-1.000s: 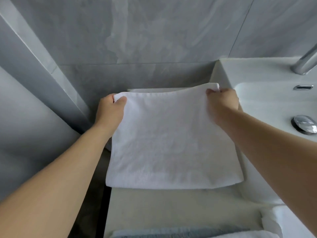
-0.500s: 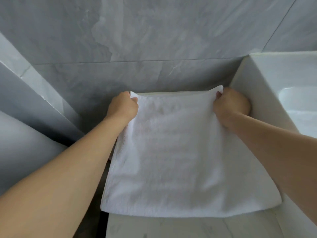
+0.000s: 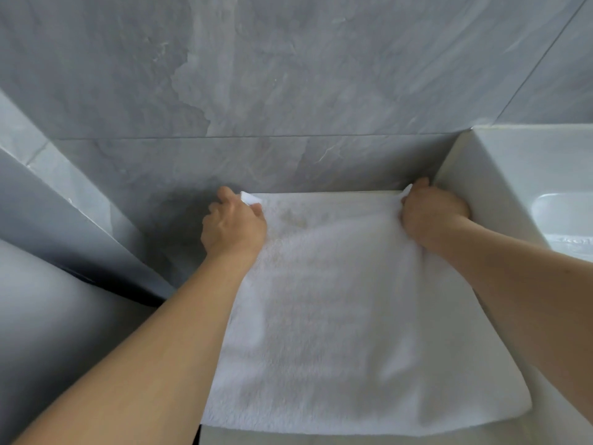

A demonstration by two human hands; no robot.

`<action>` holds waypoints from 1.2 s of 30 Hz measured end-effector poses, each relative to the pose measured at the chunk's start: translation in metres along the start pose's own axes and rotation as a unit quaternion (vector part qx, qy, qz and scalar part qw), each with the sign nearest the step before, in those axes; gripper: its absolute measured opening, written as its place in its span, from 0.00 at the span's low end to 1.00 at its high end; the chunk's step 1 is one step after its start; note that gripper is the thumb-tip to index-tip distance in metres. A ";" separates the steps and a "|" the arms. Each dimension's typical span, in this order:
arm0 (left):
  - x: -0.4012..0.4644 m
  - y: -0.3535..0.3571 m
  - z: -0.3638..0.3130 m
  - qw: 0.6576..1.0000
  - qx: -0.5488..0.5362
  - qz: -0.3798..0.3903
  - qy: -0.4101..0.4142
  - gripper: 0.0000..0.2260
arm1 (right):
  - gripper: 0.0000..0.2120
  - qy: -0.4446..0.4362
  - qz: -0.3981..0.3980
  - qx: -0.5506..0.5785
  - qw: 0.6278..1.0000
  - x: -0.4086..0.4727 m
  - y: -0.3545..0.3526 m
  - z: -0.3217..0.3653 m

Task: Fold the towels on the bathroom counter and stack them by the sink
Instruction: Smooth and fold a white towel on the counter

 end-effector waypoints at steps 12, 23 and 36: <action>0.004 -0.005 -0.014 0.993 -0.098 0.013 0.067 0.10 | 0.15 0.028 -0.007 0.065 0.997 -0.009 0.007 0.008; -0.003 -0.013 0.047 0.954 -0.259 0.134 0.065 0.09 | 0.11 0.026 -0.006 0.481 0.877 -0.034 0.004 -0.007; -0.029 -0.087 0.063 0.858 -0.498 0.111 0.058 0.10 | 0.16 -0.030 0.086 0.799 0.594 -0.087 -0.049 -0.013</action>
Point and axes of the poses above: each hand's wrist, its own x-axis towards the middle knuckle, its own y-axis out of the palm, z = x × y, the point moved 6 cm from there along x, towards the middle knuckle, and after that the axes turned 6 degrees about x, right-handed, at the moved point
